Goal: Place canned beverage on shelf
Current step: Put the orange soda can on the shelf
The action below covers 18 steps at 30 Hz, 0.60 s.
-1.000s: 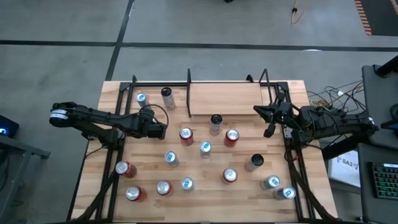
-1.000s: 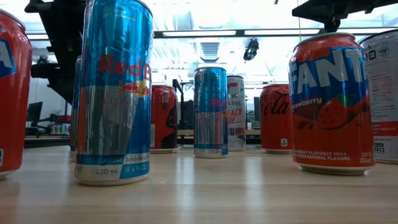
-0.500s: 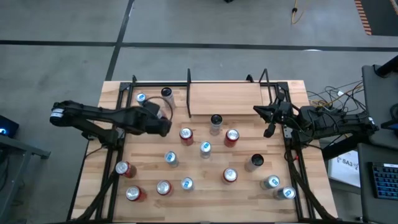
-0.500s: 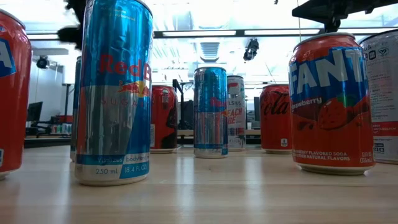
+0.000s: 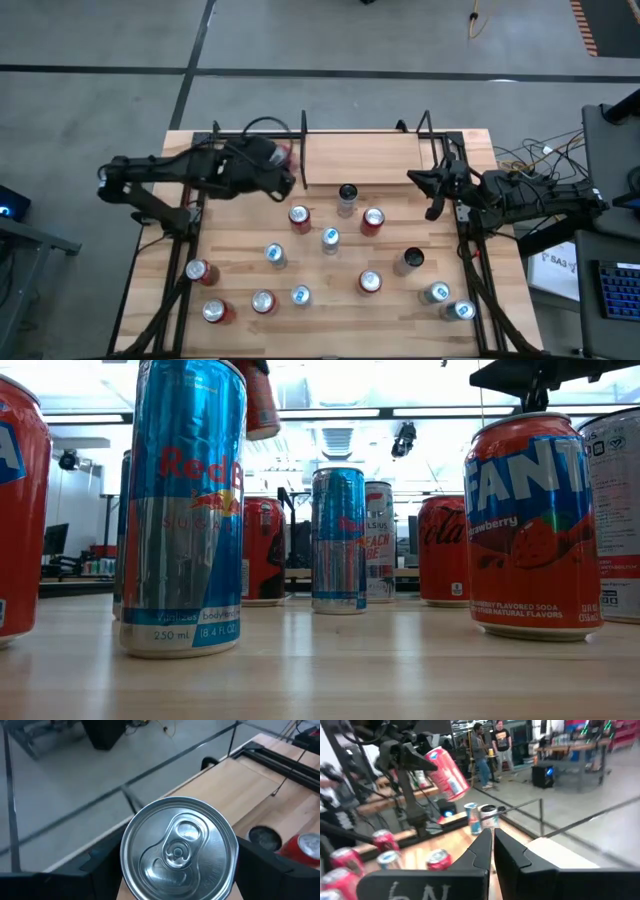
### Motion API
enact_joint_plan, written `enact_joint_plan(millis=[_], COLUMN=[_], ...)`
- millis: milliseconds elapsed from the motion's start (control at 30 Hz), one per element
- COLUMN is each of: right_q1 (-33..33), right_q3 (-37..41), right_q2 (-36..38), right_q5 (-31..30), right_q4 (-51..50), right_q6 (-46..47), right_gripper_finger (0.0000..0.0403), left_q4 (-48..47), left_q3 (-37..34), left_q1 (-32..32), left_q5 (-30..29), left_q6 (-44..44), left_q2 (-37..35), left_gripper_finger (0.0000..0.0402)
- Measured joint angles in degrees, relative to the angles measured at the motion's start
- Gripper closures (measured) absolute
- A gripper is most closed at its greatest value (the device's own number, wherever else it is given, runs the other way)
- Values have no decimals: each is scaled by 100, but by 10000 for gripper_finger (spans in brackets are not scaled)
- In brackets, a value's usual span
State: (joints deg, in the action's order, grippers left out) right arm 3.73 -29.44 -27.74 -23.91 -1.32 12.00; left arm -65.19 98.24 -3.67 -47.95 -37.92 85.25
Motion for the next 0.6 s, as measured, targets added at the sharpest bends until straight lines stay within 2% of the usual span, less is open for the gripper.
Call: enact_joint_plan(millis=[267, 533, 600], right_q1=[0, 0, 2], right_q3=[-198, -204, -204], right_q2=[-9, -2, 11], right_q5=[1239, 1331, 1355], right_q4=[1, -18, -22], right_q6=[-19, -19, -19], right_gripper_finger=[394, 394, 394], left_q4=[-147, -882, -849], left_q3=[1875, 3535, 3687], left_q1=[354, 853, 986], left_q5=[174, 333, 320], left_q6=[1084, 1442, 1502], left_q2=[1417, 2880, 3114], left_gripper_finger=[117, 117, 117])
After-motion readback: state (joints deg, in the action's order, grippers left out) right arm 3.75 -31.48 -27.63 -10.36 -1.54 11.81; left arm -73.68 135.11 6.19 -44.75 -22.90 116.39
